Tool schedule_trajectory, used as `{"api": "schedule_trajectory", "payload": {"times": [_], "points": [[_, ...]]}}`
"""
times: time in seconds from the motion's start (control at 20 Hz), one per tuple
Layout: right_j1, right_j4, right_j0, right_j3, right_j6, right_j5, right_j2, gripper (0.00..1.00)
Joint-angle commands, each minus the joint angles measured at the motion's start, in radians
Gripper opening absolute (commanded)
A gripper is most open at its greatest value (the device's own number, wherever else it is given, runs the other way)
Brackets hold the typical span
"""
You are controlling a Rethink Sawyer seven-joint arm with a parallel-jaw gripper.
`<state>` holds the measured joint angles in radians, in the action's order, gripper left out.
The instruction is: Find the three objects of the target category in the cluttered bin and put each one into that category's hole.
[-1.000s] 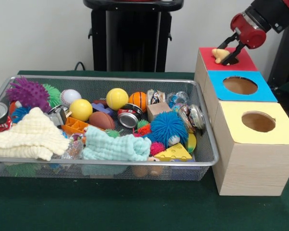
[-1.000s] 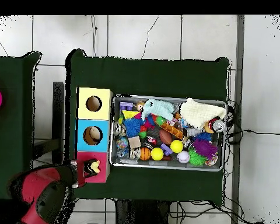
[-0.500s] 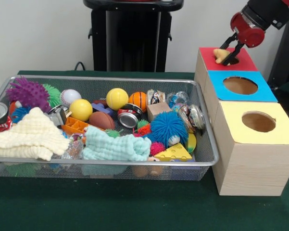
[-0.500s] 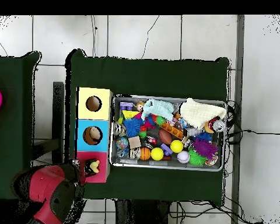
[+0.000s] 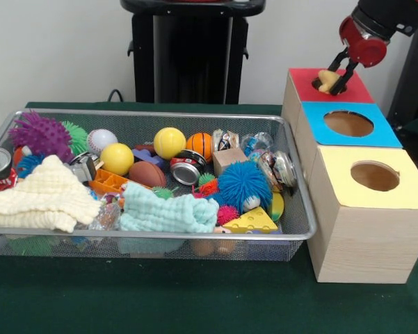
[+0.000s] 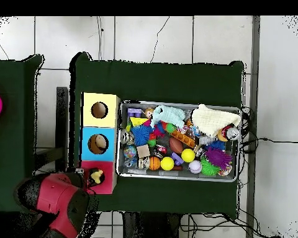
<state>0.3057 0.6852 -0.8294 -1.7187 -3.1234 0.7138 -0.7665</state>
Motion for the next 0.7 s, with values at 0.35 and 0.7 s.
{"api": "schedule_trajectory", "payload": {"times": [0.35, 0.7], "points": [[0.069, 0.046, 0.071, 0.015, -0.041, -0.195, 0.297, 1.00], [0.097, 0.018, 0.123, -0.049, 0.018, -0.312, 0.371, 1.00]]}}
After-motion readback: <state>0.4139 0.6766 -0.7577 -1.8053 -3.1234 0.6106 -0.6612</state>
